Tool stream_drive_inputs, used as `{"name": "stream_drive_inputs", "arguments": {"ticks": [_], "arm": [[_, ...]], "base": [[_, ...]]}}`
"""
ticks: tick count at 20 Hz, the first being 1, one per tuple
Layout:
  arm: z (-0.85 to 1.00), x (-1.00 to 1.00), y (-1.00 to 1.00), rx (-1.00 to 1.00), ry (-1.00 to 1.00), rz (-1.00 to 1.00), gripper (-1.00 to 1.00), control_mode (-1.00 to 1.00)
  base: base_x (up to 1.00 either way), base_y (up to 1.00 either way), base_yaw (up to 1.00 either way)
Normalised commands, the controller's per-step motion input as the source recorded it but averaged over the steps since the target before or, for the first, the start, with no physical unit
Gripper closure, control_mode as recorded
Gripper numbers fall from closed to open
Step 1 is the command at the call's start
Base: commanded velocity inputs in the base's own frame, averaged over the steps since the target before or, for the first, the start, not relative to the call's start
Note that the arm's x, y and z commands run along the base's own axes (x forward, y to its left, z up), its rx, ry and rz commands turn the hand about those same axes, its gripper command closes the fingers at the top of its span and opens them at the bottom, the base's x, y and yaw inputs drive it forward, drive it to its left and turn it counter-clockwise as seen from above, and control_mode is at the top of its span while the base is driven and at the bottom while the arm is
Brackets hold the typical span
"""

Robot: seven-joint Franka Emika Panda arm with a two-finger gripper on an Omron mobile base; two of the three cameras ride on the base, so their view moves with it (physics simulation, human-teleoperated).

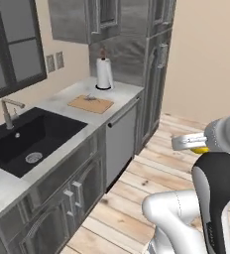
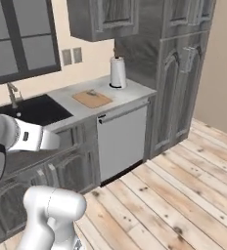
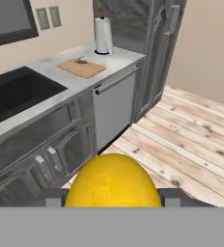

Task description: Retrieve a lemon from the fridge and place it on the cutting board with the fish.

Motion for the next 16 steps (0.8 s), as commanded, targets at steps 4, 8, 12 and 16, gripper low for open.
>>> {"name": "stream_drive_inputs", "arguments": {"ticks": [4,8,12,16], "arm": [[0.0,0.0,0.0,0.0,0.0,0.0,1.0,1.0],[0.0,0.0,0.0,0.0,0.0,0.0,1.0,1.0],[0.0,0.0,0.0,0.0,0.0,0.0,1.0,1.0],[0.0,0.0,0.0,0.0,0.0,0.0,1.0,1.0]], "base": [[0.33,-0.22,0.57],[0.4,-0.26,0.51],[0.59,-0.36,0.38],[0.72,-0.37,0.25]]}}
